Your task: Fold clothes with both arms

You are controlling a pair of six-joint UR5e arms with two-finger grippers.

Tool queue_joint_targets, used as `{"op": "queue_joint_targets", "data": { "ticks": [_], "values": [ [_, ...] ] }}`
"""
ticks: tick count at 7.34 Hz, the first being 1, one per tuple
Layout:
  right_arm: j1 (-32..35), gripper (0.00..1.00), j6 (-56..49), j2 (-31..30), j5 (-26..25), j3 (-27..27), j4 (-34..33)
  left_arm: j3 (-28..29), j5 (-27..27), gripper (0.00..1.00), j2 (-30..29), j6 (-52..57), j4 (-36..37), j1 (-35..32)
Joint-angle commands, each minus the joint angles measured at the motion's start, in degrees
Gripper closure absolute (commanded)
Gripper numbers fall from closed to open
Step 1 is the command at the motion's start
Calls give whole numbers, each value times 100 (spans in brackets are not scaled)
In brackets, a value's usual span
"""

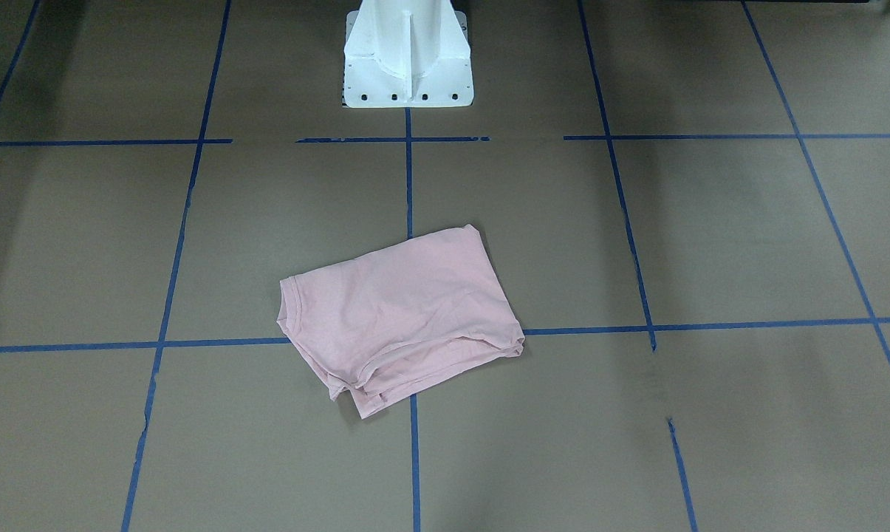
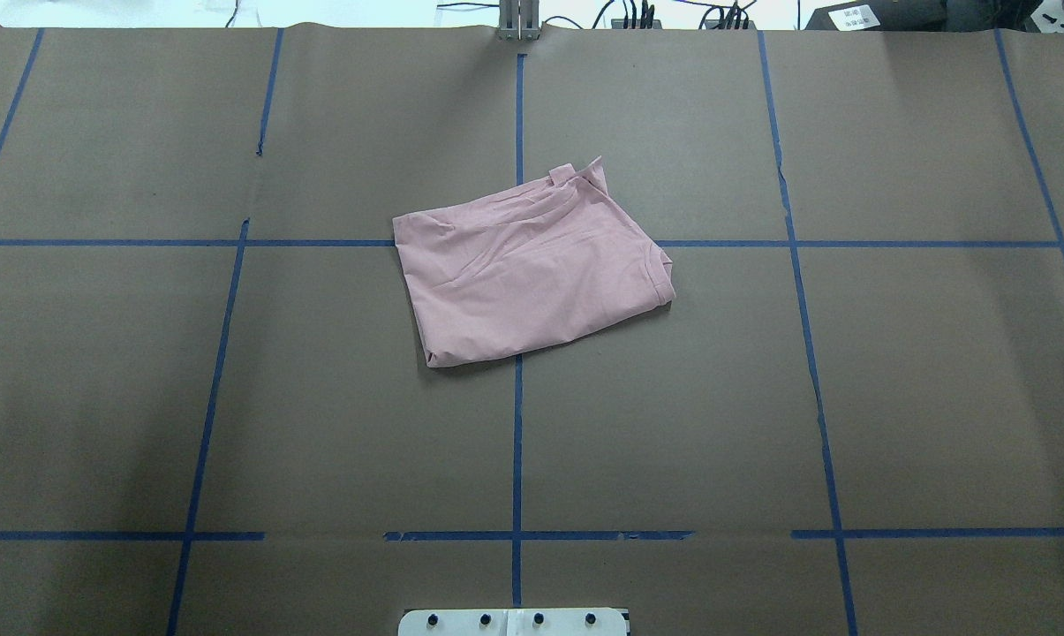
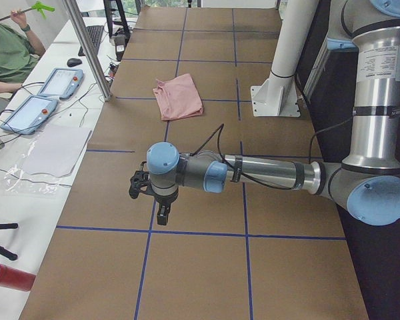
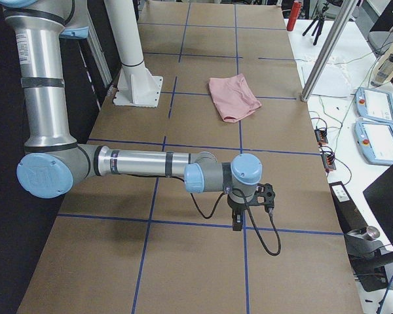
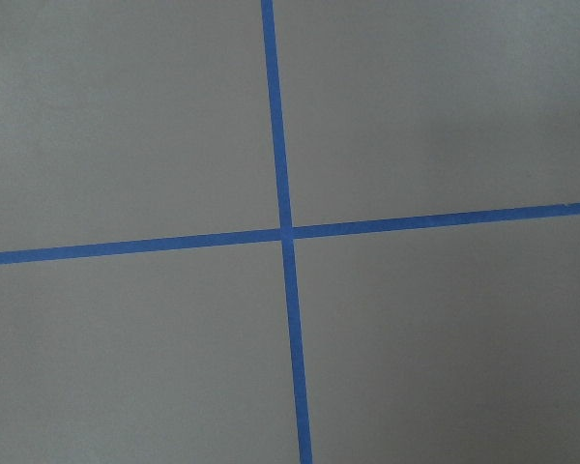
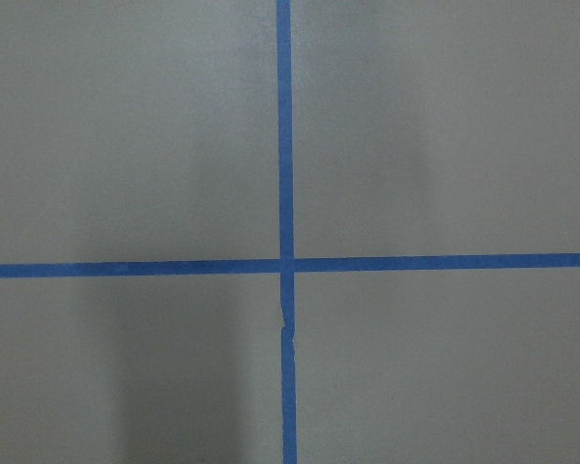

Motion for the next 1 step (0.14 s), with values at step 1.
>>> {"op": "queue_joint_targets", "data": {
  "ticks": [1],
  "values": [
    [0, 0, -18, 8, 9, -3, 6, -6, 0, 0, -2, 0, -2, 0]
  ]
}}
